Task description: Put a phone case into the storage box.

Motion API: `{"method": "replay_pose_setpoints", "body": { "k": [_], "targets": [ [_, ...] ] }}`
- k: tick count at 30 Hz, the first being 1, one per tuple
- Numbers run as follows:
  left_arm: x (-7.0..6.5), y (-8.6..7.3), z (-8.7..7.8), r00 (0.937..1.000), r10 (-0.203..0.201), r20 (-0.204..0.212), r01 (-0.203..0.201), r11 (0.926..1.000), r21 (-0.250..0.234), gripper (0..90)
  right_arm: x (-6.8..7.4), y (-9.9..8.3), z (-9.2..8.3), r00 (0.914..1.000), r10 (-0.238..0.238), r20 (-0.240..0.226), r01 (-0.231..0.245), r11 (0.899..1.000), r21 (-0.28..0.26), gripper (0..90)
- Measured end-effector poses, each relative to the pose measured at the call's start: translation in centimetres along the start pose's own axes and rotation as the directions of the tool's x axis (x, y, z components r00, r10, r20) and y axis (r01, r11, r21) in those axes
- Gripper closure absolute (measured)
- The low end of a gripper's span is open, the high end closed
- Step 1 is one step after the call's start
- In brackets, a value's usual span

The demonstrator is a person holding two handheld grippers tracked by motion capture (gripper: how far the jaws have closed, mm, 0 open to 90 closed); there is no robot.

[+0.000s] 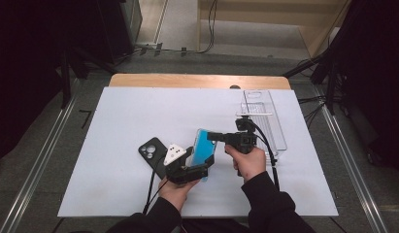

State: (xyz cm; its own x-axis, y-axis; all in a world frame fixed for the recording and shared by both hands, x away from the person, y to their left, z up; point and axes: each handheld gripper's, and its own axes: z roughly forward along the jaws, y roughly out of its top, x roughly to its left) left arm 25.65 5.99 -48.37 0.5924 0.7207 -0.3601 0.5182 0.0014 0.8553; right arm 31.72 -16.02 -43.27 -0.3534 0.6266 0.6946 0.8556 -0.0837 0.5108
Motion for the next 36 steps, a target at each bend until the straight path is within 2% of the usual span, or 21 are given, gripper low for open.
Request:
{"method": "replay_pose_setpoints", "body": {
  "k": [5,8,11,15,20,24,28,29,33,36],
  "targets": [
    [-0.2,0.6,0.0,0.9998,0.017,0.005,-0.017,0.9995,0.026,15.2,0.3,0.1,-0.3,0.9999,-0.005,-0.009,0.005,1.000,-0.008,76.9],
    [-0.2,0.9,0.0,0.9992,0.007,0.038,-0.009,0.9994,0.034,14.2,0.5,0.2,-0.6,0.9997,-0.015,-0.017,0.015,1.000,-0.011,77.1],
    [-0.2,1.2,-0.1,0.9989,0.011,0.045,-0.013,0.9981,0.059,12.9,0.7,0.3,-0.9,0.9997,-0.023,-0.011,0.023,1.000,-0.020,77.2],
    [-0.4,1.5,-0.2,0.9988,0.011,0.047,-0.015,0.9963,0.085,12.8,0.8,0.5,-1.3,0.9992,-0.041,0.007,0.041,0.999,-0.024,77.2],
    [-0.3,1.9,-0.4,0.9979,-0.005,0.064,-0.003,0.9916,0.130,12.9,1.0,0.6,-1.7,0.9929,-0.098,0.068,0.101,0.994,-0.037,77.1],
    [-0.2,2.3,-0.6,0.9952,0.003,0.097,-0.019,0.9866,0.162,13.7,1.4,0.5,-2.0,0.9795,-0.157,0.127,0.163,0.986,-0.043,77.1],
    [0.0,2.9,-0.9,0.9937,0.016,0.111,-0.036,0.9831,0.180,13.8,1.4,0.5,-2.0,0.9737,-0.189,0.127,0.195,0.980,-0.035,77.1],
    [0.1,3.0,-0.9,0.9939,0.020,0.109,-0.041,0.9809,0.190,13.8,1.4,0.5,-2.0,0.9700,-0.208,0.125,0.214,0.976,-0.032,77.1],
    [0.6,3.6,-1.1,0.9934,0.044,0.106,-0.067,0.9710,0.229,13.8,1.8,0.3,-2.1,0.9445,-0.291,0.152,0.297,0.955,-0.014,77.0],
    [1.0,4.1,-1.2,0.9929,0.039,0.112,-0.067,0.9641,0.257,13.8,1.9,0.1,-2.1,0.9322,-0.328,0.154,0.333,0.943,-0.008,77.0]
  ]
}}
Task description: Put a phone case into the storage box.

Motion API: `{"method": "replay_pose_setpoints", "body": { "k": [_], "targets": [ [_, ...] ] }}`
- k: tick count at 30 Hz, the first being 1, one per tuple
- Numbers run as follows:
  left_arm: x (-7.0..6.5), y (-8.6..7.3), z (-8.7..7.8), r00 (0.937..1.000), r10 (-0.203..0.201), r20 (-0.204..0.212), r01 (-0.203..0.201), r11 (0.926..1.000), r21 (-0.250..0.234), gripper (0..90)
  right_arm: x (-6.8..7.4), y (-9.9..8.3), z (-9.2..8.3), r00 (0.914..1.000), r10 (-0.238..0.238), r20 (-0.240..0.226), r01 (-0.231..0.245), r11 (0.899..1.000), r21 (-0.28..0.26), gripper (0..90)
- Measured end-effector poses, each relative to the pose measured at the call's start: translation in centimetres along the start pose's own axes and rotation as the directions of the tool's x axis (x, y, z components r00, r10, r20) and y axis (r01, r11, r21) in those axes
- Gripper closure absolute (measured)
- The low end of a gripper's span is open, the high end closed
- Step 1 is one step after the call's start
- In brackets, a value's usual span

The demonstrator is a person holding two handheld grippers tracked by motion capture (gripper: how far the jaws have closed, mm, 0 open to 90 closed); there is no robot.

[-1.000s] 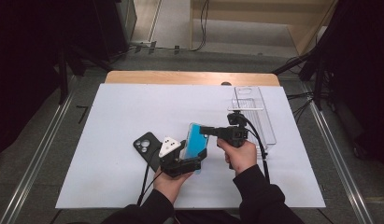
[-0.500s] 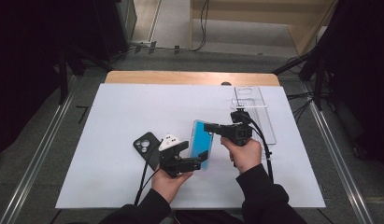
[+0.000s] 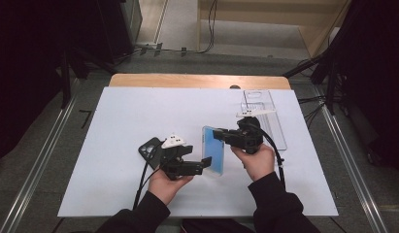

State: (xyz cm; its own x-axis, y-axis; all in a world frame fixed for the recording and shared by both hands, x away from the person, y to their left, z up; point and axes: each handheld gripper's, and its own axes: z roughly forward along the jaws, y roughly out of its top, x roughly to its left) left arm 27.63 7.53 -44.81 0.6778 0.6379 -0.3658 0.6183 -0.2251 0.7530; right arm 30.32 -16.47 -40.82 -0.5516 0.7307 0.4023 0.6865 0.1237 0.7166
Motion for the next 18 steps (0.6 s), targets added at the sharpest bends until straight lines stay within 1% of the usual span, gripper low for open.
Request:
{"method": "replay_pose_setpoints", "body": {
  "k": [2,3,5,6,8,10,12,13,16,18],
  "targets": [
    [0.2,0.2,-0.3,1.0000,0.008,-0.002,-0.008,0.9999,0.006,13.8,0.2,-0.1,-0.1,0.9993,-0.036,0.006,0.036,0.999,-0.012,77.0],
    [0.3,0.4,-0.4,0.9998,0.014,-0.011,-0.014,0.9998,0.016,14.6,0.2,-0.2,-0.1,0.9984,-0.056,0.004,0.056,0.998,-0.018,77.0],
    [0.5,0.6,-0.7,0.9995,0.029,-0.007,-0.029,0.9990,0.035,14.6,0.3,-0.2,-0.2,0.9958,-0.091,-0.005,0.091,0.995,-0.030,77.0],
    [0.6,0.8,-0.8,0.9994,0.034,-0.010,-0.034,0.9987,0.039,14.6,0.4,-0.3,-0.3,0.9953,-0.096,-0.008,0.096,0.995,-0.029,76.9],
    [0.8,1.0,-1.0,0.9994,0.034,0.007,-0.035,0.9981,0.052,14.6,0.3,-0.3,-0.4,0.9946,-0.100,-0.028,0.099,0.995,-0.033,77.0],
    [1.1,1.2,-1.1,0.9988,0.047,0.013,-0.048,0.9959,0.077,14.6,0.4,-0.4,-0.5,0.9932,-0.110,-0.039,0.108,0.994,-0.034,77.0],
    [1.5,1.3,-1.2,0.9973,0.066,0.033,-0.069,0.9927,0.099,14.6,0.4,-0.5,-0.5,0.9908,-0.129,-0.040,0.128,0.991,-0.033,77.0],
    [1.6,1.4,-1.3,0.9967,0.073,0.035,-0.076,0.9914,0.106,14.6,0.3,-0.5,-0.5,0.9897,-0.136,-0.044,0.135,0.990,-0.032,77.0],
    [1.8,1.6,-1.4,0.9958,0.080,0.045,-0.085,0.9890,0.121,14.6,0.2,-0.6,-0.4,0.9875,-0.134,-0.082,0.132,0.991,-0.033,77.0],
    [2.0,1.8,-1.5,0.9955,0.080,0.052,-0.086,0.9891,0.120,14.6,0.2,-0.6,-0.3,0.9854,-0.140,-0.096,0.138,0.990,-0.029,77.0]
  ]
}}
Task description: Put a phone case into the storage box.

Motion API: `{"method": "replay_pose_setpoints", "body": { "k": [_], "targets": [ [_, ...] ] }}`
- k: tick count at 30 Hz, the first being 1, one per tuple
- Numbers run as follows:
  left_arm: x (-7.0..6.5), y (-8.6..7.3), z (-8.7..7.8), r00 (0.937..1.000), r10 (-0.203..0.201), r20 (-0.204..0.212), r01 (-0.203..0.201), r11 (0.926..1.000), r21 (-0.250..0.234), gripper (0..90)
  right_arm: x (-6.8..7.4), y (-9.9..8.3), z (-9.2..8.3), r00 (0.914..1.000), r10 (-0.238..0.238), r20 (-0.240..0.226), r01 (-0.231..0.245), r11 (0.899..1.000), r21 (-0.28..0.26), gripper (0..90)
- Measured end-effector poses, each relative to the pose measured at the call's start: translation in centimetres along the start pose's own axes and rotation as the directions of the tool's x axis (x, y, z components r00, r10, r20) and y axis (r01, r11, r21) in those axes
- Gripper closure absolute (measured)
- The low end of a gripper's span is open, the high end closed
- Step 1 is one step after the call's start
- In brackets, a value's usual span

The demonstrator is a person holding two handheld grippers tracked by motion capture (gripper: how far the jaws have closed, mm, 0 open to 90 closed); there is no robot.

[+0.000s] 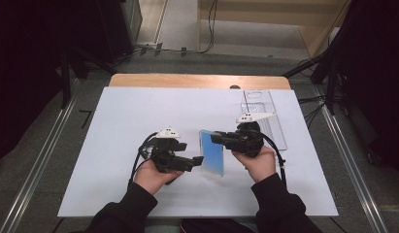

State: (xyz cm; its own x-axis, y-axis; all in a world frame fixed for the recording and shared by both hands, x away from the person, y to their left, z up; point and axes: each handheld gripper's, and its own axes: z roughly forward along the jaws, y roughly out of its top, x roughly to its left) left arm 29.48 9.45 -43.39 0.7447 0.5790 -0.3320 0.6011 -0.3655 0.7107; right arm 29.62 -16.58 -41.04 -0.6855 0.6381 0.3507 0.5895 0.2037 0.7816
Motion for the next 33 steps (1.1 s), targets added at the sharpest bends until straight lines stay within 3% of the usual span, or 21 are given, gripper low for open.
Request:
{"method": "replay_pose_setpoints", "body": {
  "k": [5,9,12,17,26,33],
  "targets": [
    [0.3,0.4,-0.8,0.9989,0.030,0.037,-0.029,0.9995,-0.012,16.0,0.0,0.0,-0.1,0.9987,-0.030,-0.041,0.029,1.000,-0.004,76.9],
    [0.5,0.6,-1.2,0.9978,0.043,0.050,-0.045,0.9984,0.034,16.1,0.3,0.1,-0.2,0.9922,-0.089,-0.087,0.090,0.996,0.005,76.9],
    [0.5,0.8,-1.6,0.9954,0.064,0.071,-0.067,0.9969,0.041,16.1,0.7,0.2,-0.2,0.9858,-0.123,-0.114,0.125,0.992,0.004,76.9],
    [0.4,1.2,-2.3,0.9836,0.098,0.151,-0.101,0.9948,0.011,17.9,0.7,0.4,-0.3,0.9769,-0.140,-0.161,0.142,0.990,0.004,76.9],
    [0.3,1.8,-3.1,0.9696,0.147,0.196,-0.154,0.9879,0.021,18.5,1.0,0.5,-0.7,0.9468,-0.198,-0.254,0.198,0.980,-0.026,76.8],
    [0.1,2.1,-3.3,0.9545,0.170,0.245,-0.180,0.9836,0.017,26.6,1.1,0.6,-0.6,0.9250,-0.211,-0.316,0.216,0.976,-0.019,76.8]
  ]
}}
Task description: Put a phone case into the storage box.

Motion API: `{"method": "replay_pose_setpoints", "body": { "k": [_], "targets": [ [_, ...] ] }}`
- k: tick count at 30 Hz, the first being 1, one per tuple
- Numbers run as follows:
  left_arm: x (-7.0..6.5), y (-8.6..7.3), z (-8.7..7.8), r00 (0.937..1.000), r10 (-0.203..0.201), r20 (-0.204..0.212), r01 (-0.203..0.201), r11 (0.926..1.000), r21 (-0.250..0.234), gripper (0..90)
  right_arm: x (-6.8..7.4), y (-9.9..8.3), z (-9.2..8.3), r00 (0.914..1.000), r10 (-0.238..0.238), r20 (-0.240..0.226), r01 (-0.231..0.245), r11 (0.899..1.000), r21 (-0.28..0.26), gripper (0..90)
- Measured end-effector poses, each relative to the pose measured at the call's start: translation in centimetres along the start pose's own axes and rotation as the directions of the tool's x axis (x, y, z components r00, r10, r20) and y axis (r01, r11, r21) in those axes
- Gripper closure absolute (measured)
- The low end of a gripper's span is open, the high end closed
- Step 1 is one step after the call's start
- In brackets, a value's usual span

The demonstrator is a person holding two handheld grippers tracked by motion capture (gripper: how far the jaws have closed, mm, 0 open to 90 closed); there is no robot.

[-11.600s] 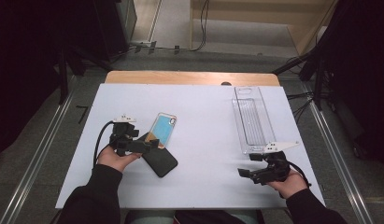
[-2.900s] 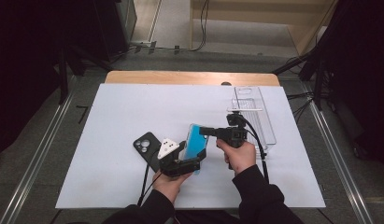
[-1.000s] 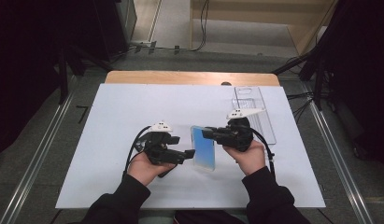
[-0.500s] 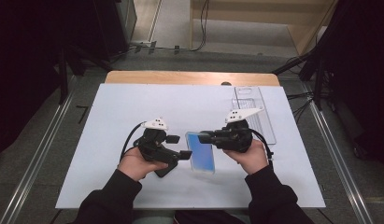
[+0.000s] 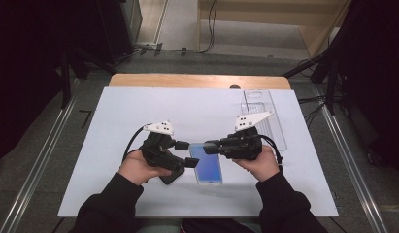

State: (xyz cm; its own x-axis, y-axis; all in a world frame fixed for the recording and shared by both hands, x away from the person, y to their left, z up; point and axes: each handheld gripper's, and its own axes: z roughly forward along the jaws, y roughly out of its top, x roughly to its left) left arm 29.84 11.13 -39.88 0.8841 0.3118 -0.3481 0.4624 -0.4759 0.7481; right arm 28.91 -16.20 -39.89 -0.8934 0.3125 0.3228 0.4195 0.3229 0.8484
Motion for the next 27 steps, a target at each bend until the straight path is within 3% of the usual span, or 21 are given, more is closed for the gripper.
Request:
{"method": "replay_pose_setpoints", "body": {
  "k": [6,14,19,22,24,27],
  "targets": [
    [-0.06,0.01,-0.03,0.9987,0.028,0.042,-0.029,0.9994,0.021,35.6,-0.02,-0.05,0.16,0.9990,-0.003,-0.045,0.003,1.000,0.006,76.8],
    [0.44,0.03,-0.31,0.9934,0.000,0.115,-0.003,0.9997,0.023,54.7,0.23,0.00,0.36,0.9955,-0.016,-0.093,0.018,1.000,0.011,76.8],
    [0.41,0.00,-0.35,0.9889,0.039,0.143,-0.044,0.9985,0.032,69.9,0.25,0.04,0.40,0.9915,-0.024,-0.128,0.025,1.000,0.007,76.8],
    [0.39,-0.03,-0.47,0.9836,0.073,0.165,-0.076,0.9970,0.014,79.7,0.30,0.07,0.48,0.9905,-0.019,-0.136,0.022,1.000,0.014,76.8],
    [0.38,0.02,-0.50,0.9813,0.069,0.180,-0.074,0.9970,0.023,80.2,0.25,0.03,0.48,0.9888,-0.018,-0.148,0.020,1.000,0.011,76.8],
    [0.04,0.23,-0.65,0.9875,0.071,0.141,-0.075,0.9969,0.024,80.7,0.23,0.02,0.50,0.9883,-0.020,-0.151,0.022,1.000,0.014,76.6]
  ]
}}
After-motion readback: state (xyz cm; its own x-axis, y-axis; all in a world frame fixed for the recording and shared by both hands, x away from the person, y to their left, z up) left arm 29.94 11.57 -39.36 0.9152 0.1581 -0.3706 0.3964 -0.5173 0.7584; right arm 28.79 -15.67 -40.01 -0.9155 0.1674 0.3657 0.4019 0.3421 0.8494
